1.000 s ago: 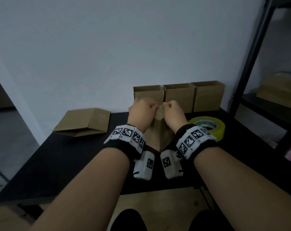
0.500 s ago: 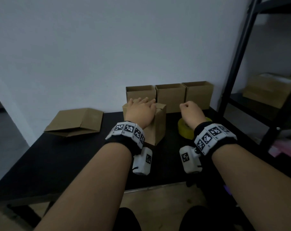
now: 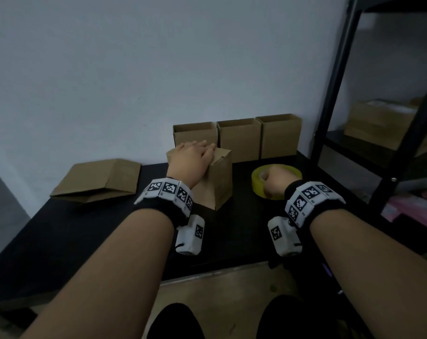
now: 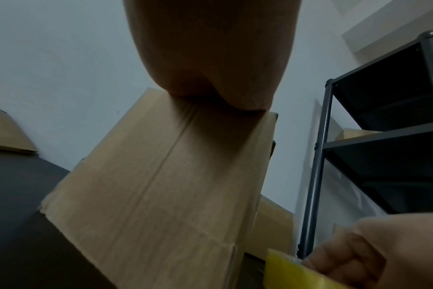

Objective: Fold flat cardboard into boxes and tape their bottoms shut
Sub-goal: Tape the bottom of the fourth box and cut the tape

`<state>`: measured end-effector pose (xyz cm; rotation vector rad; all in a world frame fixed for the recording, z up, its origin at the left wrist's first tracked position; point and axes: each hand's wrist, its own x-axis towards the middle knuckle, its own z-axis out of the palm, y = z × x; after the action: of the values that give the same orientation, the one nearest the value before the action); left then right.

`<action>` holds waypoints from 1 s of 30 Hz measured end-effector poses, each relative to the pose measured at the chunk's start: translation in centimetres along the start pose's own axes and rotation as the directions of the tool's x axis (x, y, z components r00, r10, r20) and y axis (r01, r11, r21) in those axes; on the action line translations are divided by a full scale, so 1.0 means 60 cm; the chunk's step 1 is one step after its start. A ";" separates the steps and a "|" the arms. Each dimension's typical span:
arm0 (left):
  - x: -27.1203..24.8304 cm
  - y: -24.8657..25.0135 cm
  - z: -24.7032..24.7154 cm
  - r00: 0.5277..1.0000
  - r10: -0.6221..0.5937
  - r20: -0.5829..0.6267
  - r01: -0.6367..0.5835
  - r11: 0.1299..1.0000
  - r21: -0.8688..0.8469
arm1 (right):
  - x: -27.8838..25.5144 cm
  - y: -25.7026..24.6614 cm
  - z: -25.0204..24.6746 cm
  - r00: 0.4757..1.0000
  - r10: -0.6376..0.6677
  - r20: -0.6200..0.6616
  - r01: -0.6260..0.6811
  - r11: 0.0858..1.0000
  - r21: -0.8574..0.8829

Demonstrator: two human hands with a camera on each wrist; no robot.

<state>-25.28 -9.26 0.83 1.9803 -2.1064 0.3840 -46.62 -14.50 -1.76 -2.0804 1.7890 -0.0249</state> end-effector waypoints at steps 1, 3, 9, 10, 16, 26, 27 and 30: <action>-0.001 -0.001 0.001 1.000 0.008 -0.009 -0.008 1.000 0.007 | 0.000 0.001 0.000 0.998 -0.028 -0.051 0.029 0.999 0.020; -0.001 -0.002 0.005 0.999 0.013 -0.041 -0.013 1.000 -0.006 | -0.002 0.001 0.002 0.991 -0.035 -0.126 0.039 0.999 0.026; 0.000 0.007 -0.009 0.987 -0.137 -0.089 0.101 0.939 -0.328 | -0.025 -0.008 -0.018 0.988 0.012 -0.156 0.022 0.977 0.212; -0.001 0.010 -0.011 0.983 -0.144 -0.115 0.101 0.942 -0.321 | -0.033 -0.007 -0.023 0.984 0.005 -0.179 0.041 0.967 0.251; -0.001 0.027 -0.032 0.969 -0.196 -0.154 0.140 0.940 -0.312 | -0.081 -0.024 -0.061 0.948 -0.061 -0.313 0.222 0.832 0.508; -0.003 0.042 -0.074 0.965 -0.194 -0.174 0.076 0.846 -0.527 | -0.124 -0.047 -0.088 0.905 -0.140 -0.402 0.406 0.565 0.718; -0.004 0.048 -0.082 0.965 -0.199 -0.172 0.070 0.824 -0.563 | -0.127 -0.048 -0.089 0.900 -0.150 -0.409 0.419 0.552 0.721; -0.005 0.066 -0.101 0.962 -0.230 -0.149 0.071 0.736 -0.673 | -0.131 -0.049 -0.090 0.888 -0.164 -0.430 0.448 0.521 0.726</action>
<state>-29.29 -6.74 6.26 1.5646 -1.6007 -0.1661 -46.70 -8.21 6.04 -1.6648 1.1165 -1.1349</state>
